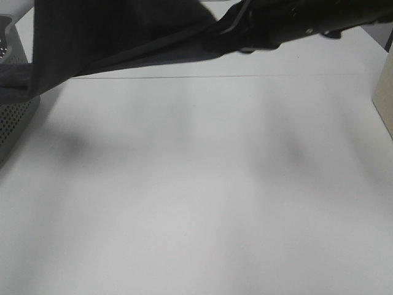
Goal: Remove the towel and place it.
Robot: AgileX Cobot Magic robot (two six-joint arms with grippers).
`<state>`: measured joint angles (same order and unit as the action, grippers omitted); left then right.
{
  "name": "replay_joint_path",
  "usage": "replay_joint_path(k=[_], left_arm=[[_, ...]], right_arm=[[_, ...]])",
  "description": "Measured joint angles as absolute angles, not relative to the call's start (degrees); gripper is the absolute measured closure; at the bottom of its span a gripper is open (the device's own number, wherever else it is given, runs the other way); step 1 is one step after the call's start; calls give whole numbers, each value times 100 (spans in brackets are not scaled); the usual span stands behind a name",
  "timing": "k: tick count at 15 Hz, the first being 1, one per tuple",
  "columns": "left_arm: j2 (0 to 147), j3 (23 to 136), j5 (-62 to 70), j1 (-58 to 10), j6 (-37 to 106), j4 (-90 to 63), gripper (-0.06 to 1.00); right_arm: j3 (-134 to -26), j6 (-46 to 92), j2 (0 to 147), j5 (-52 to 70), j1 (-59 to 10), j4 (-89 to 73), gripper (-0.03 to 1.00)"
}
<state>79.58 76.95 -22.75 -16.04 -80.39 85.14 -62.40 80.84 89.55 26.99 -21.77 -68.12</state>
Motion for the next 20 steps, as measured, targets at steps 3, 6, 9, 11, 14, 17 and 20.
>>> replay_joint_path(k=[3,6,9,11,14,17,20], left_arm=[[7958,8359,-1833,-1604,-8050,8016,94],[7958,8932,-1513,-1604,-8050,7970,94],[7958,9213,-1301,-1604,-8073,7935,94],[7958,9236,-1318,-1610,-8451,7924,94],[7993,9236,-1553,-1656,-9328,8021,94],[8004,9236,-1633,-1667,-10032,8428,94],[8016,8692,-1541,-1667,-11241,9437,94]], right_arm=[[-7231,7391,8371,2945,-1524,-5735,96],[-8451,7208,8337,3421,-1507,-4864,96],[-9465,6555,8337,3741,-1507,-3902,96],[-10222,5752,8337,4950,-1507,-2722,96],[-11282,5340,8474,6658,-1518,-1444,96],[-11895,5443,8720,6755,-1518,-905,96],[-12078,5472,8927,6898,-1518,-642,96]])
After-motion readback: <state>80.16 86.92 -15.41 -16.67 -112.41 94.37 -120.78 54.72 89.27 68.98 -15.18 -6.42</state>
